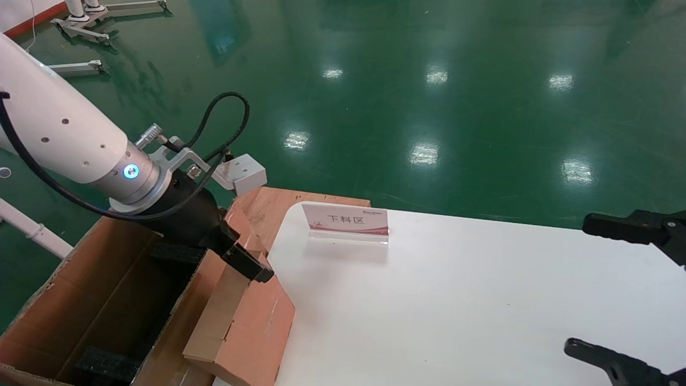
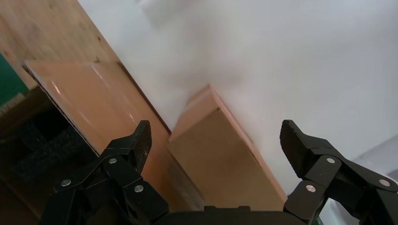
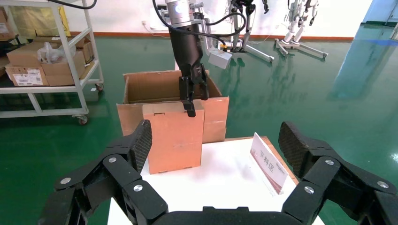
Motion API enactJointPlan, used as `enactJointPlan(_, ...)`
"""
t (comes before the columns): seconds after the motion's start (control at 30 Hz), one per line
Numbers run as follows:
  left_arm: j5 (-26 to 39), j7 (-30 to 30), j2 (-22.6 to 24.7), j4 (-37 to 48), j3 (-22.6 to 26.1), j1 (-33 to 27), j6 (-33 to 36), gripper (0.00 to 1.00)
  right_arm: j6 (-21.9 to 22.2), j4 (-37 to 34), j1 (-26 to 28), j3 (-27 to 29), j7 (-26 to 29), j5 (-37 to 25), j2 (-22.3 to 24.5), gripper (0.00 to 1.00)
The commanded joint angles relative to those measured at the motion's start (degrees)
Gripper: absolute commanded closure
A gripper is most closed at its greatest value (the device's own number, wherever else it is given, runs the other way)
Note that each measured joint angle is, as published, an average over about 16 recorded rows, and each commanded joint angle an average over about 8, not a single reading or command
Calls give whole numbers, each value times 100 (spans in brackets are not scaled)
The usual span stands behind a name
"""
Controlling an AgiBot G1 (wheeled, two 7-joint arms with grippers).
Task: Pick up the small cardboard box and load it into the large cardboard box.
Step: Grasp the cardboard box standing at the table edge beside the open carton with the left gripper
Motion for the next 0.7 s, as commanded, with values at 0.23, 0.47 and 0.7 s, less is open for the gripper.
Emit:
enactJointPlan(0.23,-230,-170,-24,-6,585,-411,5,0,1,0,1,-3,-2,2,1,0)
enactJointPlan(0.47,-668,-154,-61,-10,1056,-663,-2,0,3,0,1,-6,-3,4,2,0)
enactJointPlan(0.7,-979,-109,-134,-8,1561,-930,3,0,4,0,2,-9,-4,6,4,0)
